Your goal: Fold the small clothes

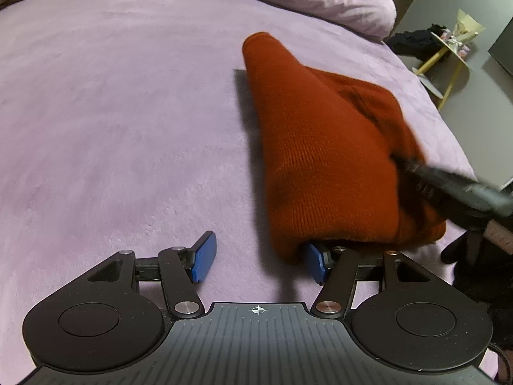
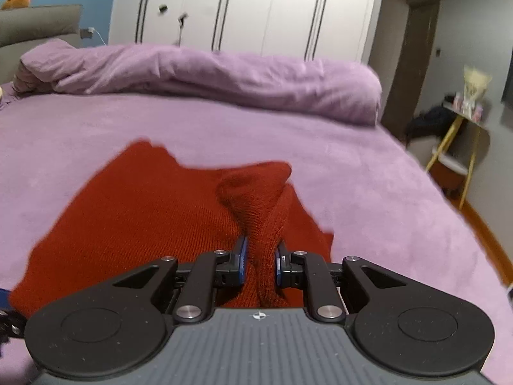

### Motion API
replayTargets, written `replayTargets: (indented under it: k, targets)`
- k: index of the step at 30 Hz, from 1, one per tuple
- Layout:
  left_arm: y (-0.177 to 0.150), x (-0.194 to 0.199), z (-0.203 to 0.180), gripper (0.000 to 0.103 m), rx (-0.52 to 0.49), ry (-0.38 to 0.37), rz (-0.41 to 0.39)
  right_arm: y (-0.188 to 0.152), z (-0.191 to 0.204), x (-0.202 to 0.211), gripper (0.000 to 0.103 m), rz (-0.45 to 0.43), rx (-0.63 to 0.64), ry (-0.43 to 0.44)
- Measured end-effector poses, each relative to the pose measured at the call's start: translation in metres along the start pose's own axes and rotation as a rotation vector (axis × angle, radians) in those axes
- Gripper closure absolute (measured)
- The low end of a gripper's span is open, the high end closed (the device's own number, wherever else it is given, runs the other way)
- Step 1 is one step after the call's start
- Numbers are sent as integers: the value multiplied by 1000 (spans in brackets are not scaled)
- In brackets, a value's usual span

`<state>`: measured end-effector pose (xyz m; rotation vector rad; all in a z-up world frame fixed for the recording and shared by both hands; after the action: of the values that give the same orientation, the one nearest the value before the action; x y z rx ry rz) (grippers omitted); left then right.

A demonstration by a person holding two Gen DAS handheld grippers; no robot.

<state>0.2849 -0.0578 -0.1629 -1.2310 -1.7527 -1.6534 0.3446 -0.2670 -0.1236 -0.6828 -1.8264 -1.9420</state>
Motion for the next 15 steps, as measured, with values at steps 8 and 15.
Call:
replayTargets:
  k: [8,15]
  targets:
    - [0,2,0,39,15,-4,4,-13,-36,3,70,145,-357,215]
    - [0,-3,-14,39,-27,-16,8,-24,-39,5,60,183,-507,312]
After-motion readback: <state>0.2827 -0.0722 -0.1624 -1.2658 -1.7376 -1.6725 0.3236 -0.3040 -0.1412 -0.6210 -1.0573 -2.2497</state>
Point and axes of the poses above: each gripper's, at about its wrist camera, not at the fingertips, and x roughly against the way its jaws point, z to its left, y to its top, the point moved 10 cm from there along -x, roughly the way its jaws point, and after that the axes turned 12 degrees about -x, right-handed, at the moved point
